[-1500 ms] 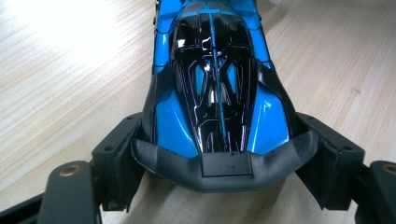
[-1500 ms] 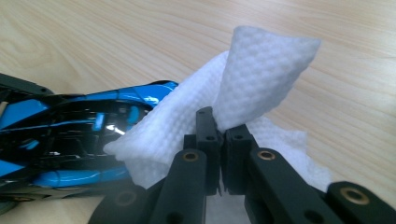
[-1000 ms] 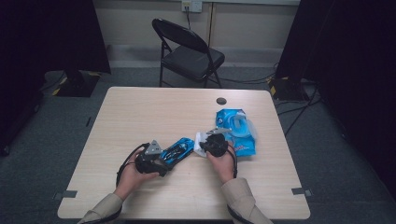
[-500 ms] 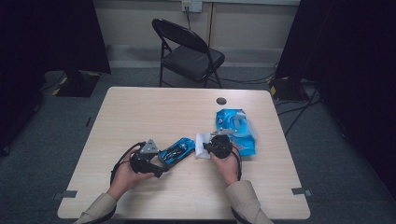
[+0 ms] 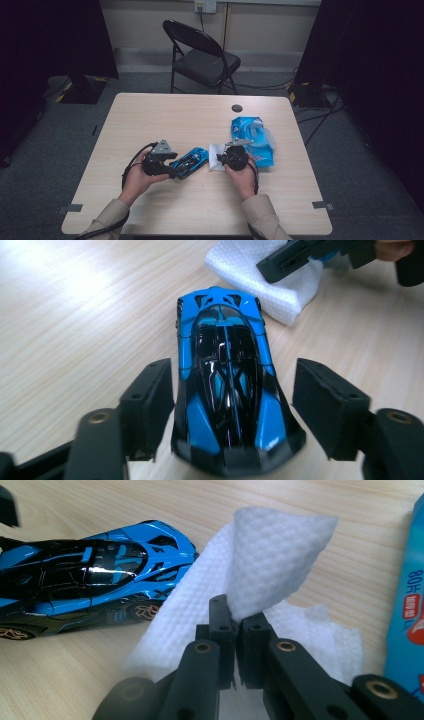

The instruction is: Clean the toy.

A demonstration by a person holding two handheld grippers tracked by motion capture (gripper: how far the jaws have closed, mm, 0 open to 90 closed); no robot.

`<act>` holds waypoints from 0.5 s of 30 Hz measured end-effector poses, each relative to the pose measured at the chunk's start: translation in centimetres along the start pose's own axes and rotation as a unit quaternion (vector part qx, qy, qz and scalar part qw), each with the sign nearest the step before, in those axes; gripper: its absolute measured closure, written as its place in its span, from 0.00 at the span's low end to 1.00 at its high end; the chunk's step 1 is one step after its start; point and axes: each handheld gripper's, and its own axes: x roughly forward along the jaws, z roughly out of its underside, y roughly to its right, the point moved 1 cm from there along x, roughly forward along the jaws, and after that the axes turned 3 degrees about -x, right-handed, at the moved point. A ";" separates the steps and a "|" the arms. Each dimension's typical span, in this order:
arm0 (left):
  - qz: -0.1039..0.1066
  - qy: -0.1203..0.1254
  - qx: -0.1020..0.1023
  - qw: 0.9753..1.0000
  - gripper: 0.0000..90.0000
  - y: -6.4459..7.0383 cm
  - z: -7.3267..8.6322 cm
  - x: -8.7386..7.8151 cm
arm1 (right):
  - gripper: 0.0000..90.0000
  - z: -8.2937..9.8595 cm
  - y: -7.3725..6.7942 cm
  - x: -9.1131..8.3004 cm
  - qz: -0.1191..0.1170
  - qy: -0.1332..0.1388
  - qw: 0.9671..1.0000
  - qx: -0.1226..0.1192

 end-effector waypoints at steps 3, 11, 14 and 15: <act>0.003 -0.004 -0.002 1.000 0.42 -0.2 -0.6 0.9 | 0.97 0.1 0.0 0.1 -0.003 -0.003 1.000 -0.001; 0.000 -0.017 -0.002 1.000 0.44 -0.4 -1.7 2.3 | 0.97 0.3 0.0 0.5 -0.007 -0.003 1.000 0.001; 0.010 -0.030 -0.008 0.999 0.46 -0.4 -1.4 3.1 | 0.97 0.4 0.0 0.5 -0.008 -0.001 1.000 0.002; 0.009 -0.033 -0.006 0.999 0.46 -0.3 -1.4 3.2 | 0.97 0.4 0.0 0.4 -0.006 0.000 1.000 0.000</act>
